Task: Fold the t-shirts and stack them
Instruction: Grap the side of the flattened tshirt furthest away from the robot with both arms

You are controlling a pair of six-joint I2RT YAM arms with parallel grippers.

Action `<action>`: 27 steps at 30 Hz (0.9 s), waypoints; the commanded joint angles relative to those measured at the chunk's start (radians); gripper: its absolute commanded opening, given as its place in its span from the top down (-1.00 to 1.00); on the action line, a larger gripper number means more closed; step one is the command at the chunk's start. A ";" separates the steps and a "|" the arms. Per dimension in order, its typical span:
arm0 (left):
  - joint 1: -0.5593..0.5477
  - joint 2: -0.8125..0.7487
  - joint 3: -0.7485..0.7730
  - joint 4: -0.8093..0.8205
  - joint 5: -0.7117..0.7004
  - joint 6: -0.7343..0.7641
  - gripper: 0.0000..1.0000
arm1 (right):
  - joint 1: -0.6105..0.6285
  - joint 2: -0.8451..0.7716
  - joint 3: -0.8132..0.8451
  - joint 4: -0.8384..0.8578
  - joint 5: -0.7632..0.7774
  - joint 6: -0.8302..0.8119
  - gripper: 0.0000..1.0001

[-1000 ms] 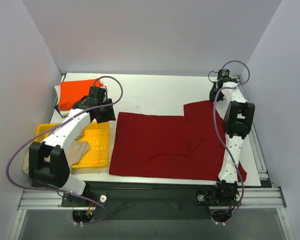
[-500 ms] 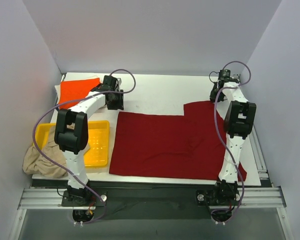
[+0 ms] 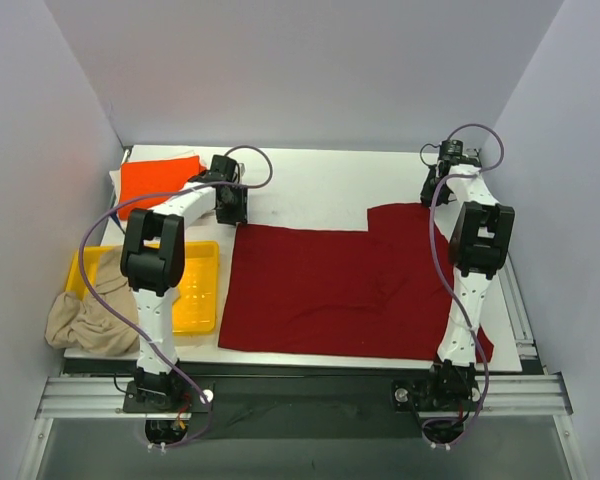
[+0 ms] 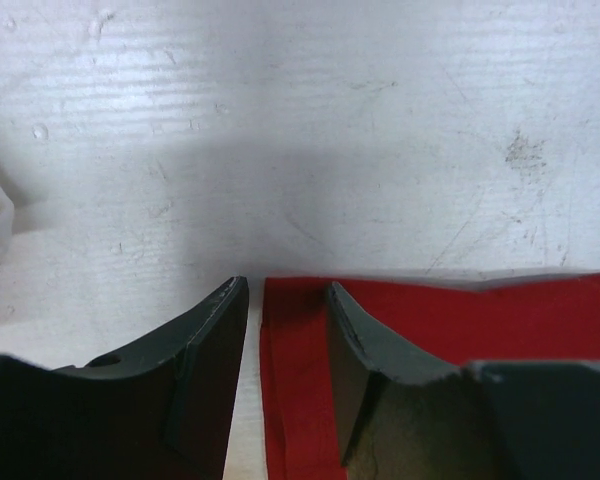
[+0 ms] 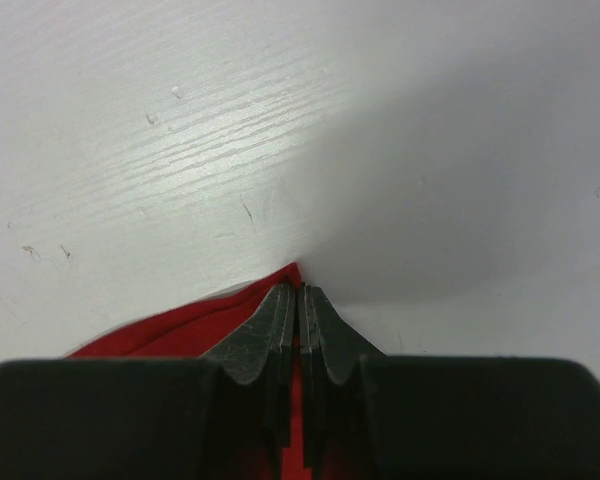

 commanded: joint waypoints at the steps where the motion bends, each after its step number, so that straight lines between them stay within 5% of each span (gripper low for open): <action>1: 0.012 0.029 0.058 0.004 0.004 0.009 0.07 | -0.005 -0.049 -0.027 -0.097 -0.008 -0.005 1.00; 27: 0.003 -0.031 -0.076 0.008 0.079 -0.031 0.56 | -0.009 -0.042 -0.027 -0.108 -0.021 0.004 1.00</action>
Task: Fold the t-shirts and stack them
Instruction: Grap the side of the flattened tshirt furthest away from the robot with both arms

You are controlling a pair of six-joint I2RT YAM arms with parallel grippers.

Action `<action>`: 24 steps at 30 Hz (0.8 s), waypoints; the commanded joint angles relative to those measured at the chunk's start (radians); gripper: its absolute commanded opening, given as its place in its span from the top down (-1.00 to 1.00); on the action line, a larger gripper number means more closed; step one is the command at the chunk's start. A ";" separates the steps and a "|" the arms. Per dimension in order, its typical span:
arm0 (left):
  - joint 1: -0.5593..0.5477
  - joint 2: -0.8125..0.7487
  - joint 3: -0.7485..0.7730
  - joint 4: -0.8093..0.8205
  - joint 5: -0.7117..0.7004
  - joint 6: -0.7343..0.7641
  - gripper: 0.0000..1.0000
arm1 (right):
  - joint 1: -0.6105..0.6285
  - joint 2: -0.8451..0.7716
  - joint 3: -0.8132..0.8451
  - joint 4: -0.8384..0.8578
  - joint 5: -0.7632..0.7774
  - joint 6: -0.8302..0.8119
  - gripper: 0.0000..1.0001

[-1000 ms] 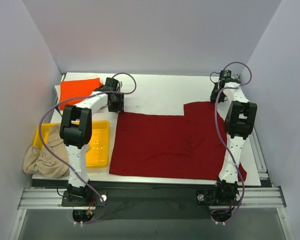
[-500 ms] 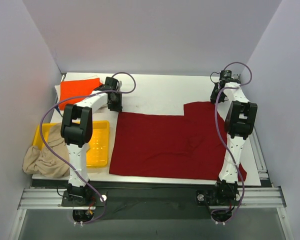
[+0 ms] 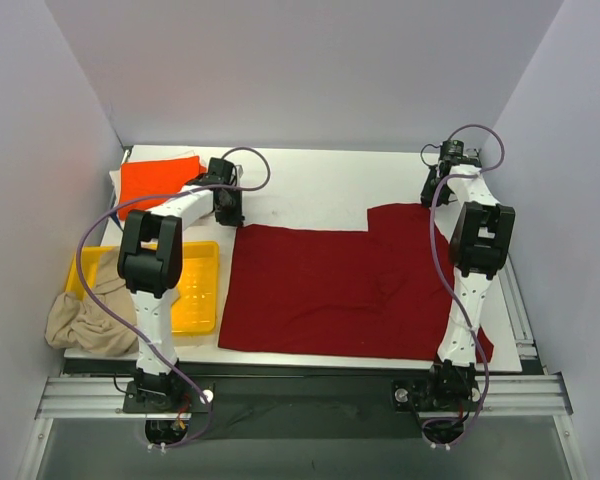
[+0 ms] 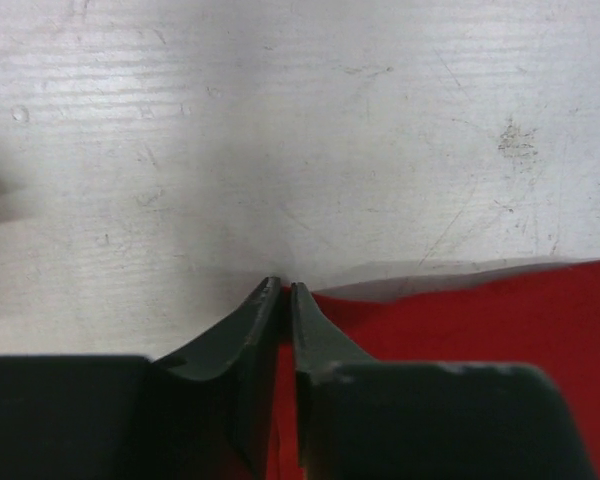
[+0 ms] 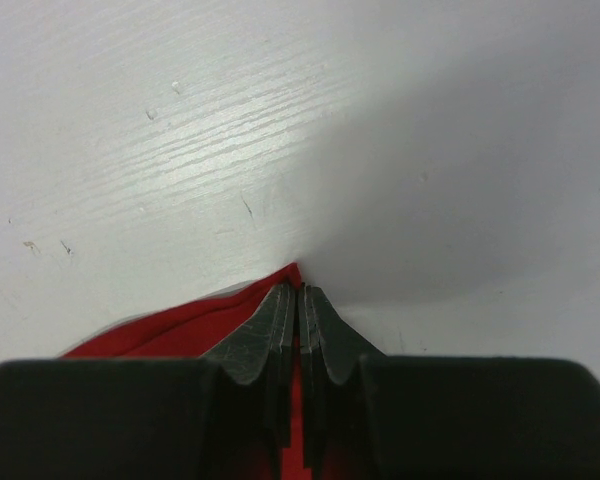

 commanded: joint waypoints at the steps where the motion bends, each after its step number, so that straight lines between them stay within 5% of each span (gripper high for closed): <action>1: -0.009 -0.020 -0.037 -0.024 0.050 -0.017 0.70 | -0.008 -0.044 -0.027 -0.103 -0.008 0.003 1.00; 4: -0.010 -0.017 -0.039 -0.024 0.061 -0.023 1.00 | -0.008 -0.047 -0.025 -0.105 -0.011 0.006 1.00; 24: 0.009 -0.088 0.042 0.016 -0.031 -0.071 1.00 | -0.065 -0.161 0.073 -0.116 -0.103 0.118 1.00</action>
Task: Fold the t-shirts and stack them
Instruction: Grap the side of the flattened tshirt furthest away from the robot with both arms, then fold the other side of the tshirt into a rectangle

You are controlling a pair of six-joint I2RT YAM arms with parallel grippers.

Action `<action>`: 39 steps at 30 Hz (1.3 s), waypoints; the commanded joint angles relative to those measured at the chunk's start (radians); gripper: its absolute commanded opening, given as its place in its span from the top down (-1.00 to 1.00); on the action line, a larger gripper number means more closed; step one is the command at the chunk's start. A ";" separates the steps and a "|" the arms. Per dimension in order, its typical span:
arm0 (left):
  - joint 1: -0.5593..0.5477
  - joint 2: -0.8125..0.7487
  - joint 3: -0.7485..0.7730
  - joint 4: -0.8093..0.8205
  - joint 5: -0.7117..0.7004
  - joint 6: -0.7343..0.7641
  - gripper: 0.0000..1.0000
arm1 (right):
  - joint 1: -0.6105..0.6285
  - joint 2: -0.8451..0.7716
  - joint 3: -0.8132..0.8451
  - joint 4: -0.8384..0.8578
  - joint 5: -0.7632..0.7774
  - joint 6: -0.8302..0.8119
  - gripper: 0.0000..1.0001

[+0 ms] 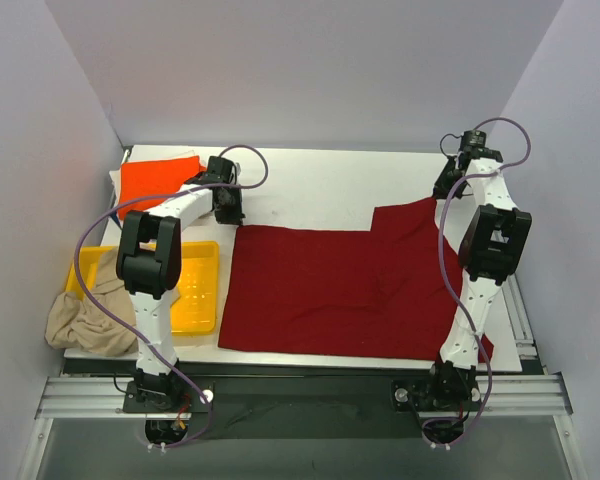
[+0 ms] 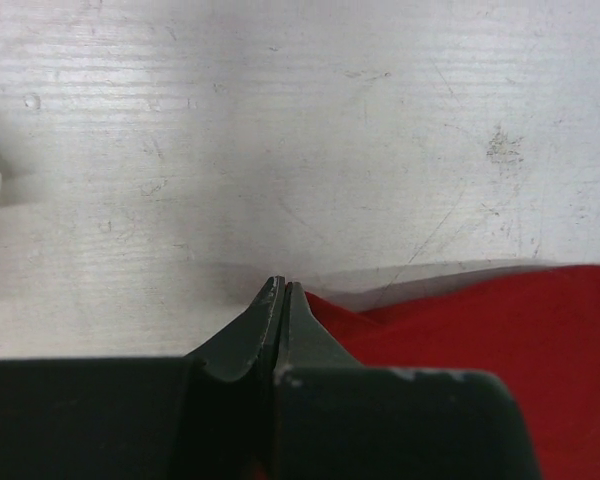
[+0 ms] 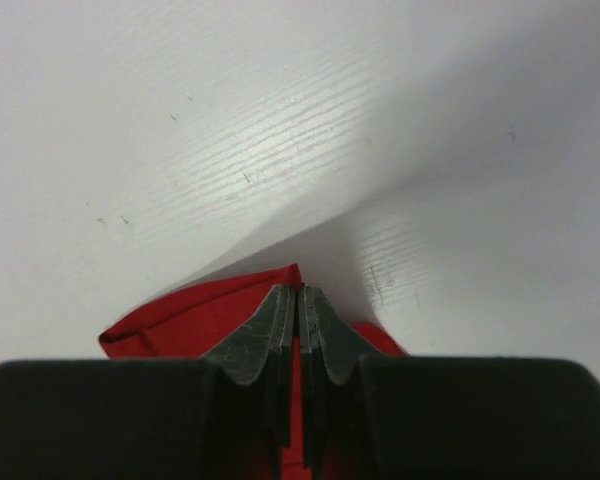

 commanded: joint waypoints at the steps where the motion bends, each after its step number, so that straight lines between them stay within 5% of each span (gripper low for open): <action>1: 0.010 -0.074 0.044 0.033 -0.031 -0.027 1.00 | -0.007 -0.079 0.058 -0.032 -0.033 0.033 1.00; 26: 0.048 0.006 0.233 0.090 0.058 -0.093 1.00 | -0.019 -0.042 0.285 -0.034 -0.076 0.125 1.00; 39: 0.091 -0.209 -0.102 0.207 0.131 -0.102 1.00 | -0.026 -0.376 -0.150 0.002 -0.127 0.113 1.00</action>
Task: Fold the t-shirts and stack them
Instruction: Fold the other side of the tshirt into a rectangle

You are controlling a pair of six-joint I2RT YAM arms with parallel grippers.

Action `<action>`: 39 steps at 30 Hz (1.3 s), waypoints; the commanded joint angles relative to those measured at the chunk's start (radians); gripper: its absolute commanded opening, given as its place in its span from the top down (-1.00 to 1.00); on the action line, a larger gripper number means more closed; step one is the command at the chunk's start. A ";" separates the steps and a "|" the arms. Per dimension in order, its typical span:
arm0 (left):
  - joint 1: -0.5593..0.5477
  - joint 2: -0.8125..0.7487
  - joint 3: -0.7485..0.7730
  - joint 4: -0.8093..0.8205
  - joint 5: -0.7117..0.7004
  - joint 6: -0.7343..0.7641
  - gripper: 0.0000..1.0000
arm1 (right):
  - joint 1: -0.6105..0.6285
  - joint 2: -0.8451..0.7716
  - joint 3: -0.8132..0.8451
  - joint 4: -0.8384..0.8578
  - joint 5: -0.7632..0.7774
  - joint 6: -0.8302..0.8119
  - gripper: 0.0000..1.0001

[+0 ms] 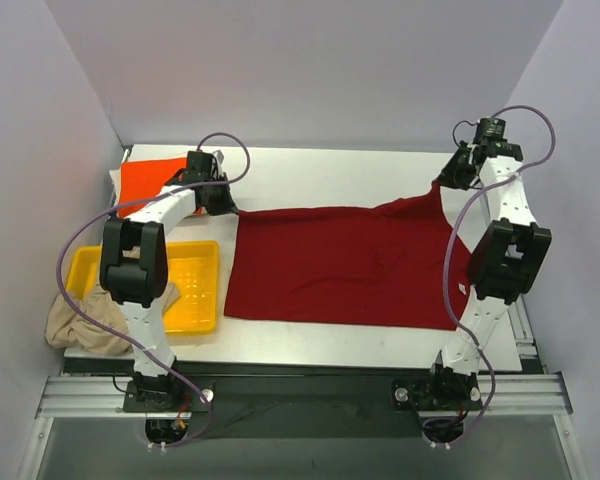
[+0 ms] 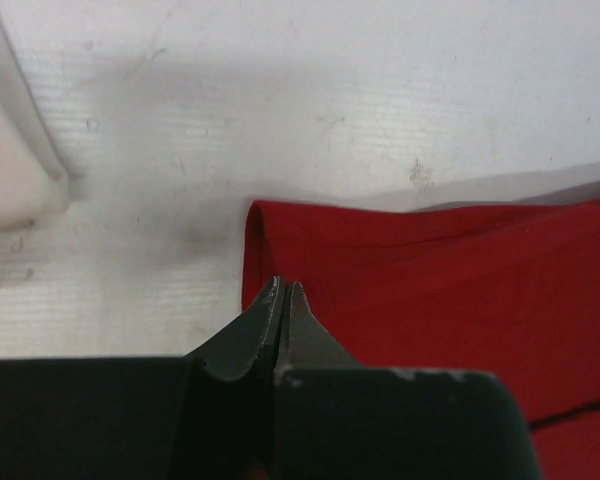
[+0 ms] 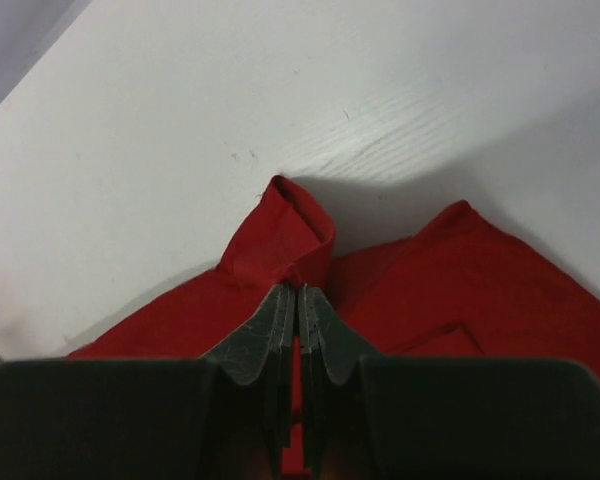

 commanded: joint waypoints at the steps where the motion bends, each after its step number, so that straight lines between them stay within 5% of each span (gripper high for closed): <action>1: 0.022 -0.116 -0.057 0.083 0.034 -0.007 1.00 | -0.010 -0.173 -0.106 0.015 -0.018 -0.004 1.00; 16: 0.026 -0.319 -0.279 0.068 0.017 0.020 1.00 | -0.097 -0.541 -0.571 0.025 -0.020 -0.028 1.00; 39: 0.026 -0.524 -0.509 0.051 -0.008 -0.015 1.00 | -0.140 -0.802 -0.856 -0.037 0.035 -0.028 1.00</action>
